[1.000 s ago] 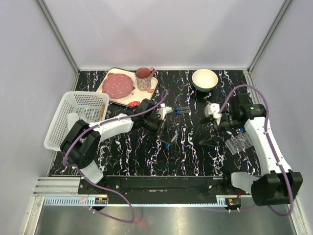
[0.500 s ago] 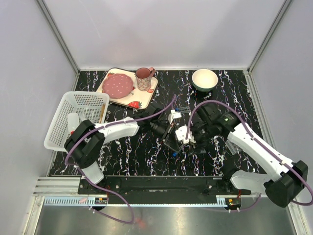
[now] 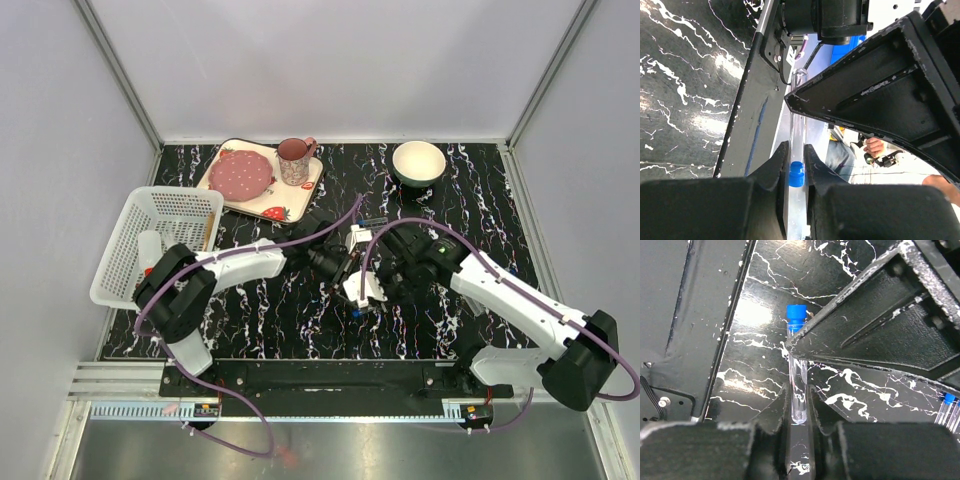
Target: Organize the chemistry lab equipment
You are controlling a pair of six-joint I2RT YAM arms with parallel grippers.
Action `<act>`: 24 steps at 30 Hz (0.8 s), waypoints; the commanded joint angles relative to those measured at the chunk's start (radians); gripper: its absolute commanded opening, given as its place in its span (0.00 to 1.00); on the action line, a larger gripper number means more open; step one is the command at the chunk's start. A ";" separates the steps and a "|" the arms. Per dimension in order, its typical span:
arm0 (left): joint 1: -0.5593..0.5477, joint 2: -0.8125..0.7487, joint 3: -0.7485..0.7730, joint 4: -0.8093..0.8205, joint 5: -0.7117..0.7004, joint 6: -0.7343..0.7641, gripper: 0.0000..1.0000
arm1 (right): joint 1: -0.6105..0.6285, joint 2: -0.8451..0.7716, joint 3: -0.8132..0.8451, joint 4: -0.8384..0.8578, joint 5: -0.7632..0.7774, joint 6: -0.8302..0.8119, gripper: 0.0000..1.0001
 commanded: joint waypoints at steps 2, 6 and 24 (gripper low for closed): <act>0.047 -0.093 -0.069 0.157 -0.028 -0.064 0.20 | 0.013 -0.006 0.028 0.002 -0.039 0.051 0.08; 0.125 -0.235 -0.207 0.367 -0.087 -0.195 0.45 | 0.008 -0.008 0.035 0.014 -0.098 0.120 0.07; 0.135 -0.779 -0.667 1.041 -0.796 -0.231 0.84 | -0.398 -0.010 -0.139 0.922 -0.725 1.349 0.08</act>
